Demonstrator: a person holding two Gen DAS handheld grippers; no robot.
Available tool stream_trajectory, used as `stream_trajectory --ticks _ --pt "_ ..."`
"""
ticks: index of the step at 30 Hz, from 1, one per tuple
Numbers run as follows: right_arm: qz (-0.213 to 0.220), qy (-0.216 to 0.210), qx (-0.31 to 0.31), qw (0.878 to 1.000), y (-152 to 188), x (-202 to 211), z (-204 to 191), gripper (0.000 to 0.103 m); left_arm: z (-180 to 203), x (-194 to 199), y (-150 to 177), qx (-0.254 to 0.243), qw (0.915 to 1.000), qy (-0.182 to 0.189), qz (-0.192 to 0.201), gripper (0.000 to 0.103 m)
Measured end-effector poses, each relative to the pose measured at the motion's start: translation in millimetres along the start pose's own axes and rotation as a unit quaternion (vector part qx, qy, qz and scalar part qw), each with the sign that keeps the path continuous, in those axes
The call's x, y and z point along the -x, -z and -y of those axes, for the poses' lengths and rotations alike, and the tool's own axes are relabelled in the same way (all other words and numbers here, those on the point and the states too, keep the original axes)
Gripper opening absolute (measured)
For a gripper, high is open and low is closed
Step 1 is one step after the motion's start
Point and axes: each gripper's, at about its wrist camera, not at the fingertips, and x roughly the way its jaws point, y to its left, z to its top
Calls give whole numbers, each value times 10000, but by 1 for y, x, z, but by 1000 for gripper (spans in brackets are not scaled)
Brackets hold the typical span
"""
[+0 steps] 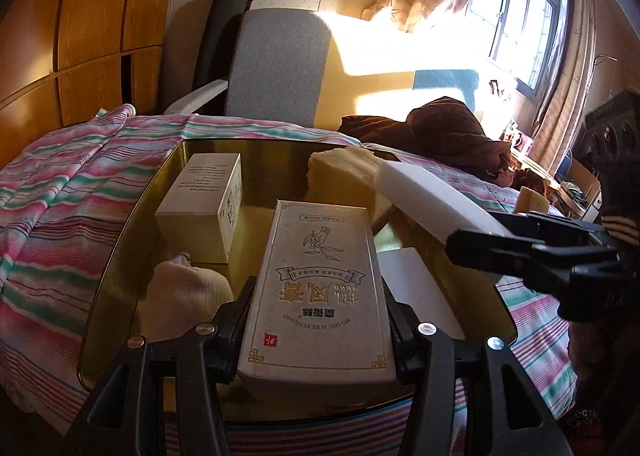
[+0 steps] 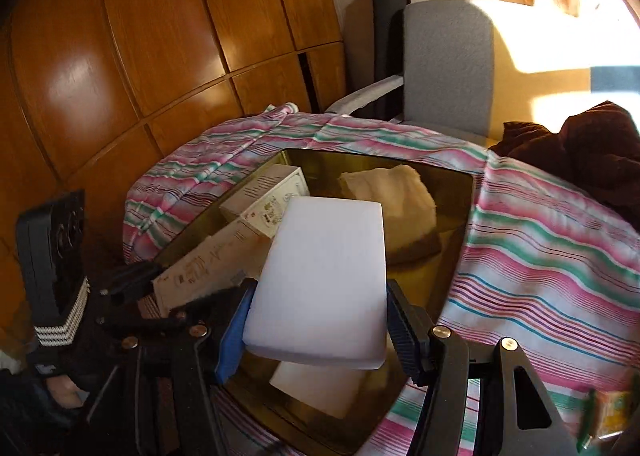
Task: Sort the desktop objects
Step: 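Lower the box and eraser into the gold tray and open both tools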
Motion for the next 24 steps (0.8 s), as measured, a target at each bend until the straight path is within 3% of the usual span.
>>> stream_trajectory --ticks 5,12,13,24 --pt "-405 -364 -206 9983 -26 -39 7 63 -8 -7 5 111 9998 32 -135 55" --pt "-737 57 -220 9970 -36 -74 15 67 -18 0 8 278 9996 79 -7 60" --pt "-754 74 -247 9968 -35 -74 16 71 -19 3 8 295 9995 80 38 60" --pt "7 393 -435 9983 -6 0 30 72 -17 29 5 396 9987 -30 314 60"
